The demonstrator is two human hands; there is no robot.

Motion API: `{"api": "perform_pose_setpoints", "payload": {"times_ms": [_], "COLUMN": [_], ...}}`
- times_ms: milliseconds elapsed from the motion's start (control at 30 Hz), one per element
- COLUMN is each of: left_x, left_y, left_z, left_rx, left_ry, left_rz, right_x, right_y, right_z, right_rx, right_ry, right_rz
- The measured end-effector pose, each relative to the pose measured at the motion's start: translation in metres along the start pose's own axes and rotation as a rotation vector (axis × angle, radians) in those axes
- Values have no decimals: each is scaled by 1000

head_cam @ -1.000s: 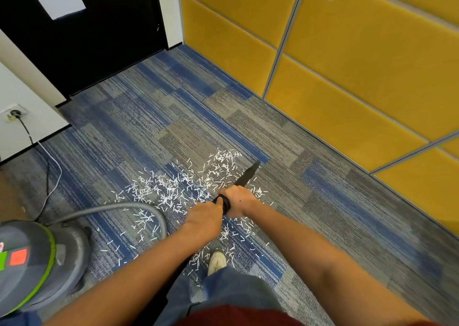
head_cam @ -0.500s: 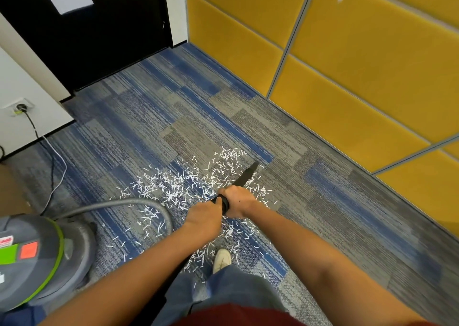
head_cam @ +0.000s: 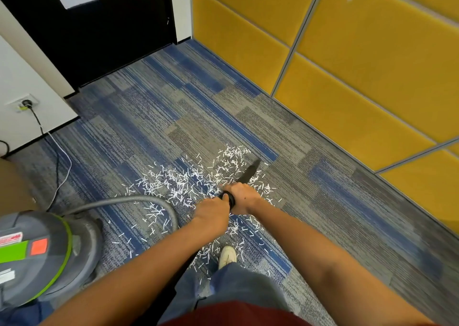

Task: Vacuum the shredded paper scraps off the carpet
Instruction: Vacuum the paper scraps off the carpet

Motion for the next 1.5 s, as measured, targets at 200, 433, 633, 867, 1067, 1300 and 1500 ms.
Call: {"api": "perform_pose_setpoints", "payload": {"times_ms": [200,433,633,867,1067,1300,1500], "left_x": [5,7,-6,-23,-25,-26,-23], "left_y": [-2,-4,-8,-15,-23,-27,-28], "left_z": [-14,-20,-4,22,37,34,27], "left_rx": [64,113,65,-9,-98,-81,-33], "left_ry": [-18,-1,14,39,81,62,37], "left_rz": [25,37,-12,-96,-89,-75,-47], "right_x": [10,18,-1,-25,-27,-28,-22], "right_y": [16,23,2,-34,-56,-55,-44], "right_z": [-17,-26,-14,4,17,16,3], "right_rx": [67,102,74,-3,-64,-73,-23], "right_ry": [-7,6,-30,3,40,7,-19], "right_rz": [-6,35,-11,-32,-8,-30,-16]}}
Point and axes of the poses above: each hand's wrist, its own y-axis away from the middle knuckle, its own x-axis out of the palm, z = x × y, the point moved 4 cm from there along -y, towards the middle knuckle, and after that the axes turned 14 degrees about y, right-handed, at the moved point
